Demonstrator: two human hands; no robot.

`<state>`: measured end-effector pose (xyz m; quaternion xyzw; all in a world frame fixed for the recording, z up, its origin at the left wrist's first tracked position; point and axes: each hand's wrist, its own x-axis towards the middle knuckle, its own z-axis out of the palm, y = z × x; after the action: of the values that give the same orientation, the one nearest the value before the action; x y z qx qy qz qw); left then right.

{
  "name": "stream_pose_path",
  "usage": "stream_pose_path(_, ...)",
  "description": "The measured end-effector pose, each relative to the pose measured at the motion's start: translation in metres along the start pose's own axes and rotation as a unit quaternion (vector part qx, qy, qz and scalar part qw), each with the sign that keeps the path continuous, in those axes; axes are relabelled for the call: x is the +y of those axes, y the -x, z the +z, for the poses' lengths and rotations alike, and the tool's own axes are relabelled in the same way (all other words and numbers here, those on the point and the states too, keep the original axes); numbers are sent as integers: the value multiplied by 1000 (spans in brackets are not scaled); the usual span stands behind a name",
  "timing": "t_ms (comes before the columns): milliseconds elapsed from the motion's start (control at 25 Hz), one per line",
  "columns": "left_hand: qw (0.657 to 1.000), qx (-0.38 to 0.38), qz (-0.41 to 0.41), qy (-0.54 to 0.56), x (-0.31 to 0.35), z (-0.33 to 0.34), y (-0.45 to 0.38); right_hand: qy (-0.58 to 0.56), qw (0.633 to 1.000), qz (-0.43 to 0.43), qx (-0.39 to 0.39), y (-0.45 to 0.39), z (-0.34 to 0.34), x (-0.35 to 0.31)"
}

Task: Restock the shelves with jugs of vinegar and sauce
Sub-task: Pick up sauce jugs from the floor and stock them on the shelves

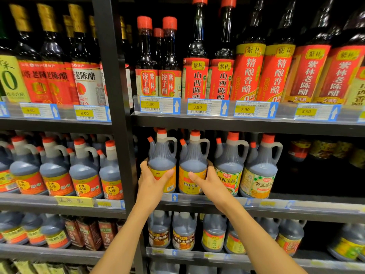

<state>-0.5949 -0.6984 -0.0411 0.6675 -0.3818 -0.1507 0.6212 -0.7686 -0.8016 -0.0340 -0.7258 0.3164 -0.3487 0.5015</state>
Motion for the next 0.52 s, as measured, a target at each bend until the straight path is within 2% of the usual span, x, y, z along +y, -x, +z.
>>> stream_pose_path(520,1000,-19,-1,-3,2,-3,1,8,1000,13,10,6,2,-7)
